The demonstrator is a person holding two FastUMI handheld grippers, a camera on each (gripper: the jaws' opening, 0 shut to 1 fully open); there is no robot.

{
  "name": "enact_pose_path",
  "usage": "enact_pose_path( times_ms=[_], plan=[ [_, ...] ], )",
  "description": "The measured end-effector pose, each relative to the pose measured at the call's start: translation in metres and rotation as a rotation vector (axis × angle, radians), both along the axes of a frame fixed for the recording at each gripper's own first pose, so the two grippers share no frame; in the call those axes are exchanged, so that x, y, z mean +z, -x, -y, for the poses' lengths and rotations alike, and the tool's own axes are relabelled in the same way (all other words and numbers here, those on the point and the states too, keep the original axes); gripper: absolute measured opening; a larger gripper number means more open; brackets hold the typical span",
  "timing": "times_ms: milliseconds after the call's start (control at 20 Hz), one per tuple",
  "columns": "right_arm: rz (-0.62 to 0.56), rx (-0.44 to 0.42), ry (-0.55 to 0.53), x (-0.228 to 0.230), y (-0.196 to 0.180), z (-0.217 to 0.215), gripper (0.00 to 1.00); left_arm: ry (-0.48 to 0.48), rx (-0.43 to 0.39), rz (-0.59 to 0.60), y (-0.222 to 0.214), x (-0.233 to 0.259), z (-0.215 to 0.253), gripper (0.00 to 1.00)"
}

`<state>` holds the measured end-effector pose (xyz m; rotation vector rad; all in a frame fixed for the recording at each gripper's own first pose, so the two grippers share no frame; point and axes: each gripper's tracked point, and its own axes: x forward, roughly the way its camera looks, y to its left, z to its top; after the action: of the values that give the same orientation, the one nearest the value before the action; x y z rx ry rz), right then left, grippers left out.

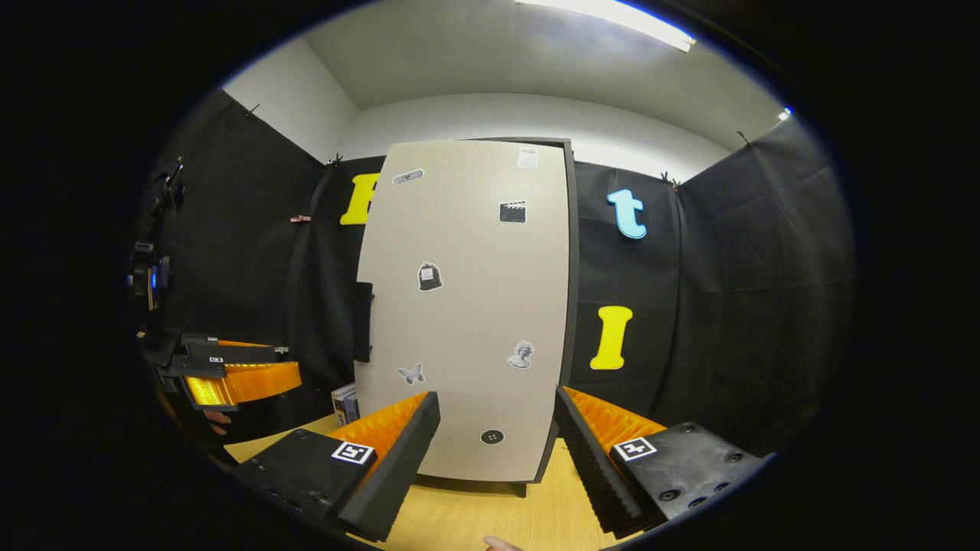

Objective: Open the cabinet door with the right hand, grasp the bottle in the cabinet with the left hand and place it on the coaster, then close the cabinet door with the right hand.

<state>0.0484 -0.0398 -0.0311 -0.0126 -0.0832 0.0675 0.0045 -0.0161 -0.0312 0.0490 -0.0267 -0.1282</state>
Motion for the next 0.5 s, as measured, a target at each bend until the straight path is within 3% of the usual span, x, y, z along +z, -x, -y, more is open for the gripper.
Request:
enact_pose_path(
  times_ms=[500],
  plan=[
    [0.004,-0.005,0.008,0.004,0.006,-0.012,0.97,0.003,-0.007,0.005,0.005,0.002,-0.01,0.95]
  ],
)
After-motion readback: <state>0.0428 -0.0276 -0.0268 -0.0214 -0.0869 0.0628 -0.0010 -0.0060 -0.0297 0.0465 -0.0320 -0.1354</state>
